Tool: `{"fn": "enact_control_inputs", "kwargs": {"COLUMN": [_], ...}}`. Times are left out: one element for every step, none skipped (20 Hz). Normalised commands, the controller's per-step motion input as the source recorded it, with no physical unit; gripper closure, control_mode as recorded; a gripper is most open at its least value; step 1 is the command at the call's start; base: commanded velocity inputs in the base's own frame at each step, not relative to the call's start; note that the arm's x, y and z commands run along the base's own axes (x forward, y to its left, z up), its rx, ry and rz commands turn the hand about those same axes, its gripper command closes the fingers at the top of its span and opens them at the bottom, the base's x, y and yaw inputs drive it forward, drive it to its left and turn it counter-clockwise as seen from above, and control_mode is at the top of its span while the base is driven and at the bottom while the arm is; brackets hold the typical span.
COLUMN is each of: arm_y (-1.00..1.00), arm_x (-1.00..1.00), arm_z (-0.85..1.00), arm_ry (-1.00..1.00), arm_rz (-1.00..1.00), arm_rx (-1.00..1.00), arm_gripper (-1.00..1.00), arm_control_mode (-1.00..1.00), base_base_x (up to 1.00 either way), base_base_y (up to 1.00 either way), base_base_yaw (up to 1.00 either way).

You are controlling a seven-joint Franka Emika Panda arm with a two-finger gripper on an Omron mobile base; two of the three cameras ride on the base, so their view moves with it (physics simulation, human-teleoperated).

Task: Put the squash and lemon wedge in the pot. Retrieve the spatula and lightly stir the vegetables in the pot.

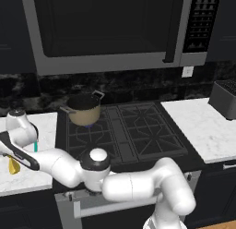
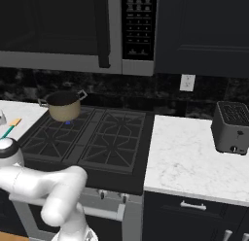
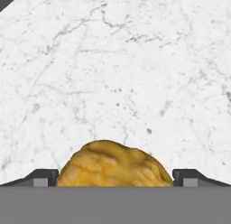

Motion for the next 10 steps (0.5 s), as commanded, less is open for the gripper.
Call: {"fn": "enact_control_inputs", "kwargs": {"arm_y": [0.21, 0.19, 0.17, 0.13, 0.11, 0.12, 0.19, 0.21, 0.19, 0.06], "arm_x": [0.02, 0.04, 0.07, 0.0, 0.0, 0.0, 0.0, 0.0, 0.0, -0.04], "arm_z": [-0.26, -0.27, -0.28, -0.29, -0.3, -0.34, -0.36, -0.34, -0.31, -0.24], "arm_ry": [0.02, 0.03, 0.04, 0.04, 0.04, 0.04, 0.03, 0.02, 0.01, 0.0], "arm_rz": [0.0, 0.0, 0.0, 0.0, 0.0, 0.0, 0.0, 0.0, 0.0, 0.0], "arm_rx": [0.0, 0.0, 0.0, 0.0, 0.0, 0.0, 0.0, 0.0, 0.0, 0.0], "arm_gripper": [-1.0, -1.0, -1.0, -1.0, -1.0, -1.0, -1.0, 1.0, 1.0, 1.0], "arm_control_mode": [-1.0, -1.0, -1.0, -1.0, -1.0, -1.0, -1.0, -1.0, -1.0, -1.0], "base_base_x": [0.0, 0.0, 0.0, 0.0, 0.0, 0.0, 0.0, 0.0, 0.0, 0.0], "base_base_y": [0.0, 0.0, 0.0, 0.0, 0.0, 0.0, 0.0, 0.0, 0.0, 0.0], "base_base_yaw": [0.0, 0.0, 0.0, 0.0, 0.0, 0.0, 0.0, 0.0, 0.0, 0.0]}}
